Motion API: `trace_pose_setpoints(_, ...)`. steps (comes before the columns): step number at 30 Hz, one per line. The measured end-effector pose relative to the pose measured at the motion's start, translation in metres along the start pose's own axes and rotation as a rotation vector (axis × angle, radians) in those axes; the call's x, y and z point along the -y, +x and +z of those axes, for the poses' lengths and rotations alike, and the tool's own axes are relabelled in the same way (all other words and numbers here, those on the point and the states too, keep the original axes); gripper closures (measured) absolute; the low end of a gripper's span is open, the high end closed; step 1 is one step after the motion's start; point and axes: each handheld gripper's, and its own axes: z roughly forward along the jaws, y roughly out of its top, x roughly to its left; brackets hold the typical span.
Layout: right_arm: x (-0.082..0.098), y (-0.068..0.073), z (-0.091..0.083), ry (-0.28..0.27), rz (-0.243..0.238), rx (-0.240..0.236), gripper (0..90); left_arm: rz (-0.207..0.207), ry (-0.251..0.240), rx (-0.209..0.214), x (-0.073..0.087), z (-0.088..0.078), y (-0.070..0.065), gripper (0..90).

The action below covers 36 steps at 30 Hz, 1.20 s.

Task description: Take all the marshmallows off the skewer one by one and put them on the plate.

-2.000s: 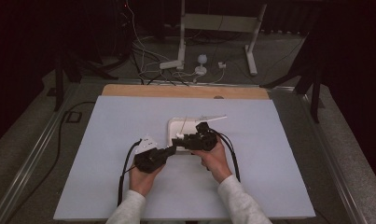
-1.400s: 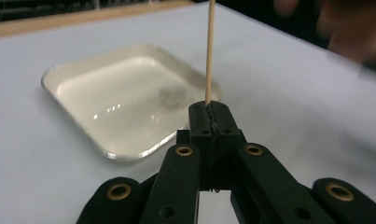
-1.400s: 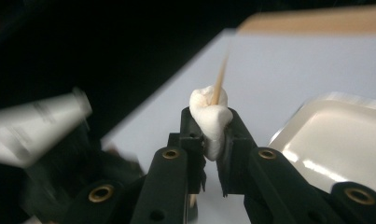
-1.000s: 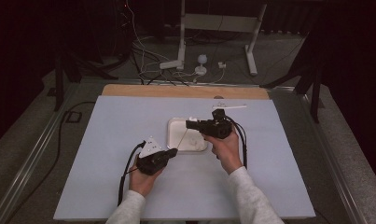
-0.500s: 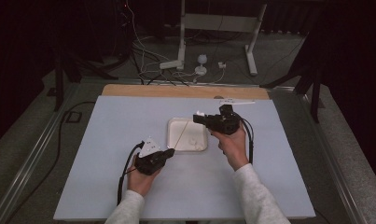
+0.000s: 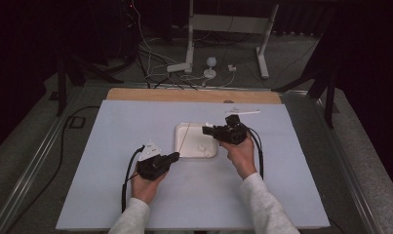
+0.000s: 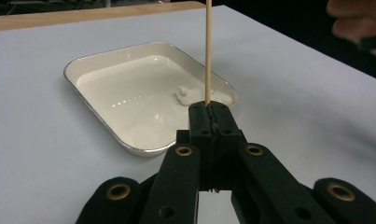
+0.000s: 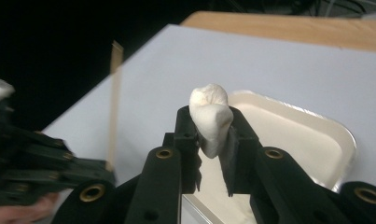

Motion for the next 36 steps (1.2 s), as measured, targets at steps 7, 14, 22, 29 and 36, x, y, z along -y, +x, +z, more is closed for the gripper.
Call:
trace_pose_setpoints(7,0.011,-0.013,0.012,0.045,0.017,0.053,78.2,-0.005,-0.001,0.0,0.0,0.0,0.0,90.0)
trace_pose_setpoints(14,0.016,-0.021,0.022,0.084,0.014,0.099,77.0,-0.011,-0.002,0.003,-0.001,0.001,0.0,90.0)
trace_pose_setpoints(22,0.02,-0.029,0.028,0.106,0.026,0.13,49.3,-0.018,0.012,0.001,-0.002,0.003,-0.002,90.0)
trace_pose_setpoints(29,0.018,-0.029,0.021,0.082,0.027,0.115,27.3,-0.04,-0.001,0.0,-0.008,0.006,-0.001,90.0)
trace_pose_setpoints(36,0.015,-0.019,0.01,0.052,0.001,0.151,15.2,-0.067,-0.031,-0.003,-0.024,0.009,0.0,90.0)
